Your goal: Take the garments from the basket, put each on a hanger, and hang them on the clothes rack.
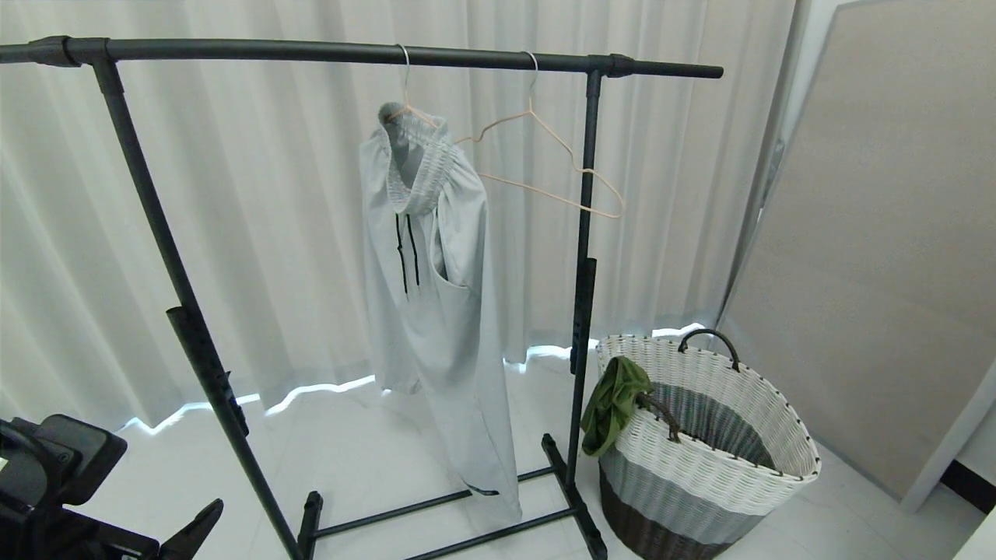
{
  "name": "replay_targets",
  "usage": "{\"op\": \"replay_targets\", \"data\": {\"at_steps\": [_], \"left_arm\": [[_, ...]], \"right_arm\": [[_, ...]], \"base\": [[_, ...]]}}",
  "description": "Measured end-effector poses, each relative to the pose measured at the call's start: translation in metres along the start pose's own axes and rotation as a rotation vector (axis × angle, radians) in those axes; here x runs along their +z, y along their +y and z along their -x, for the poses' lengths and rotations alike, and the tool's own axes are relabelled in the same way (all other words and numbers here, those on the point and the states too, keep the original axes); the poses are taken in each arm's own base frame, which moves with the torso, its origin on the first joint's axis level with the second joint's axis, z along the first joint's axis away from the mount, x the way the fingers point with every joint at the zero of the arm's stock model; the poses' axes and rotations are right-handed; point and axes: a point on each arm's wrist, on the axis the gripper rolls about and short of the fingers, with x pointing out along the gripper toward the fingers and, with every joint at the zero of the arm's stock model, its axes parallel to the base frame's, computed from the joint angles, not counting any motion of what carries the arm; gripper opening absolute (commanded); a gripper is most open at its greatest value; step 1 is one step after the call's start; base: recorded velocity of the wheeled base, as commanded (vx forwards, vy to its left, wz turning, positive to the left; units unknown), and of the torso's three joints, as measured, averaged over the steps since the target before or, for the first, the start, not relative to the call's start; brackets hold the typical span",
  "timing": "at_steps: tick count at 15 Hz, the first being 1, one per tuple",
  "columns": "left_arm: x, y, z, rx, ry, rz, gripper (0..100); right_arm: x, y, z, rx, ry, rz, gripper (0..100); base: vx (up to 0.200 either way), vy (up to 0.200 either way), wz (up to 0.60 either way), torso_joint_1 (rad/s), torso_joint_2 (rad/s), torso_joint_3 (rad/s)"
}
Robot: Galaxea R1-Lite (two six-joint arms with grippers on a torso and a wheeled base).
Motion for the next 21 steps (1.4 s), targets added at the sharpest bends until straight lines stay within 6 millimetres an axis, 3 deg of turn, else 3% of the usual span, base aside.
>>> {"op": "replay_targets", "data": {"at_steps": [8,15,21], "left_arm": [[0.008,0.003,-0.008,-0.006,0.015,0.001,100],[0.011,0.003,-0.010,-0.004,0.016,0.000,100],[0.011,0.003,-0.010,-0.007,0.015,-0.001,100]], "right_arm": [[0.002,-0.001,-0.004,-0.009,0.027,0.015,100],[0.002,-0.001,-0.005,-0.006,0.032,0.014,100],[0.002,-0.001,-0.007,0.001,0.043,0.016,100]], "base": [[0.200,0.000,0.00,0.002,0.00,0.006],[0.000,0.200,0.00,0.003,0.00,0.003],[0.000,0.000,0.00,0.000,0.00,0.000]]}}
